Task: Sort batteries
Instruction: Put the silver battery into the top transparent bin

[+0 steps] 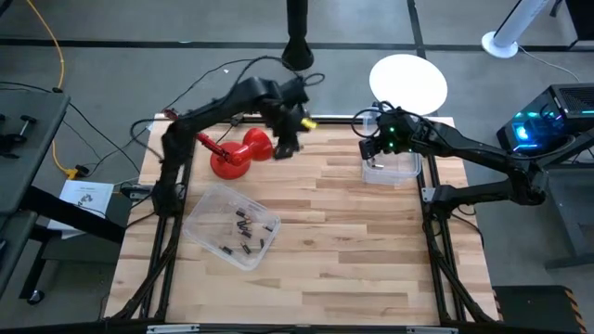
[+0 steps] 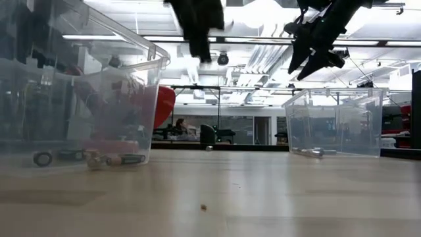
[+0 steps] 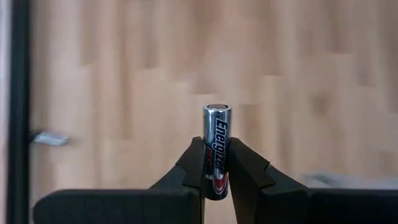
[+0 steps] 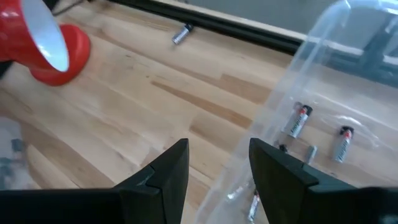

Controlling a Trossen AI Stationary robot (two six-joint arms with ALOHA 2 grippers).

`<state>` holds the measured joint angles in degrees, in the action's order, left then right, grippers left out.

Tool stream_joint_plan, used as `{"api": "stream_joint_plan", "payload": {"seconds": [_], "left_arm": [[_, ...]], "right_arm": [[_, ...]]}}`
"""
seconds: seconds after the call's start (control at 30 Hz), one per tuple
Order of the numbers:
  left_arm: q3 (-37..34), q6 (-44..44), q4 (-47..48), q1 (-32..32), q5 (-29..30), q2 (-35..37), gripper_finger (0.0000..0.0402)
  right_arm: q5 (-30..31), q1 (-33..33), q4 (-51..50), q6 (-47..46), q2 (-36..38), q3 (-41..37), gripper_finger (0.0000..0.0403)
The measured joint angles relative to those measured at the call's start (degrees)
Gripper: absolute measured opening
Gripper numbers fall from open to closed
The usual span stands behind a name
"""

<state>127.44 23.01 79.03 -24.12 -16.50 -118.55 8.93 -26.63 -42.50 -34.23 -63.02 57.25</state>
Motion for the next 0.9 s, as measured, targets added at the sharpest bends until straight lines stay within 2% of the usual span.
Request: {"api": "stream_joint_plan", "payload": {"seconds": [0.2,0.3,0.4,0.5,0.6,0.8,0.9], "left_arm": [[0.0,-5.4,8.7,13.5,-1.7,10.3,0.0031],[-2.3,-13.3,11.2,20.7,-1.5,14.1,0.0031],[-8.0,-21.9,9.9,27.9,-1.1,17.5,0.0031],[-16.6,-28.1,9.7,34.5,-0.1,20.9,0.0031],[-28.0,-33.5,6.8,39.4,0.6,23.6,0.0031],[-50.3,-42.5,-16.6,43.5,-2.7,29.0,0.0047],[-57.7,-44.5,-22.0,42.7,-1.9,30.3,0.0046]], "right_arm": [[-1.2,0.0,5.7,1.7,0.0,0.0,0.0162],[-2.7,0.0,8.8,2.8,0.0,0.0,0.0162],[-5.0,0.0,10.9,3.2,0.0,0.0,0.0162],[-7.2,0.0,12.2,3.2,0.0,0.0,0.0162],[-10.4,0.0,14.6,4.8,0.0,0.0,0.0162],[-13.8,0.0,21.9,4.5,0.0,0.0,0.0162],[-15.1,0.1,25.5,3.8,0.0,0.0,0.0162]]}}
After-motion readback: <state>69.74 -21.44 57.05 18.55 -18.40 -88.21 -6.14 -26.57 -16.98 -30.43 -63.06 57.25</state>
